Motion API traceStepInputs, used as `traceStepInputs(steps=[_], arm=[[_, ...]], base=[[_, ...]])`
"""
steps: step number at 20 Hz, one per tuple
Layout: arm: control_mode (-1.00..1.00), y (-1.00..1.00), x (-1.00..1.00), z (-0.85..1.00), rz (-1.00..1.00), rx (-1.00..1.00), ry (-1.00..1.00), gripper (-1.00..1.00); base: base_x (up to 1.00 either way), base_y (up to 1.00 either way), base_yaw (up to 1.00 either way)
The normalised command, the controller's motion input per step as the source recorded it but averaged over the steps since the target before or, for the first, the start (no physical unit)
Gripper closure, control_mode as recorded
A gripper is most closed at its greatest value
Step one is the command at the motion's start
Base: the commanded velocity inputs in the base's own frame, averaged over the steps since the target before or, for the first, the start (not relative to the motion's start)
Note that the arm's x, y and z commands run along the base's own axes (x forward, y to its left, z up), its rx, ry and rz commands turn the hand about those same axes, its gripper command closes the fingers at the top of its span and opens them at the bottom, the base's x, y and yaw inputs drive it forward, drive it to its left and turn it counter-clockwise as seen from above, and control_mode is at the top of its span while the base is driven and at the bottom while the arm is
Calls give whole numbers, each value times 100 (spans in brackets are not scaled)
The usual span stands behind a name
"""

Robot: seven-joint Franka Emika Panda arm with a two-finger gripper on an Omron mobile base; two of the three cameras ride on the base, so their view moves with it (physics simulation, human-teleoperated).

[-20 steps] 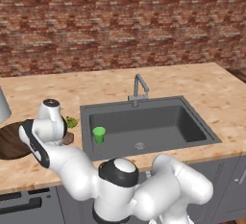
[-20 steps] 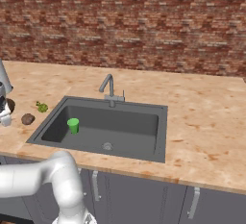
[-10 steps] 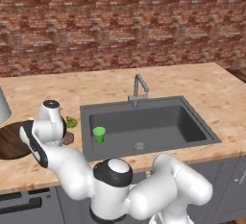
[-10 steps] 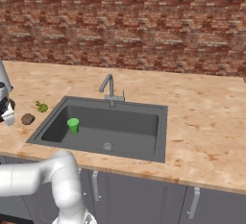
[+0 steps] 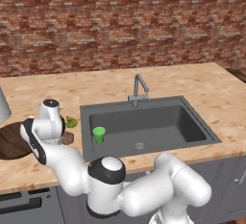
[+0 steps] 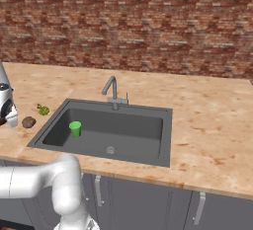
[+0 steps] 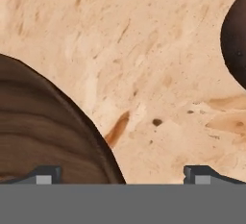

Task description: Remove the broccoli and potato from the sink. Then move the bowl and cup from the counter to the sink for washing.

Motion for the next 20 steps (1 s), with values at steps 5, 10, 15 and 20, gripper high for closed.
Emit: traceStepInputs(steps=[5, 10, 15, 20], arm=[[-100, 24, 22, -9, 0, 0, 0, -100], [-100, 28, 17, -13, 0, 0, 0, -100], [-100, 21, 6, -12, 0, 0, 0, -100], [-100, 13, -8, -11, 0, 0, 0, 100]], base=[[0, 0, 0], [0, 0, 0], [0, 0, 0], [0, 0, 0]])
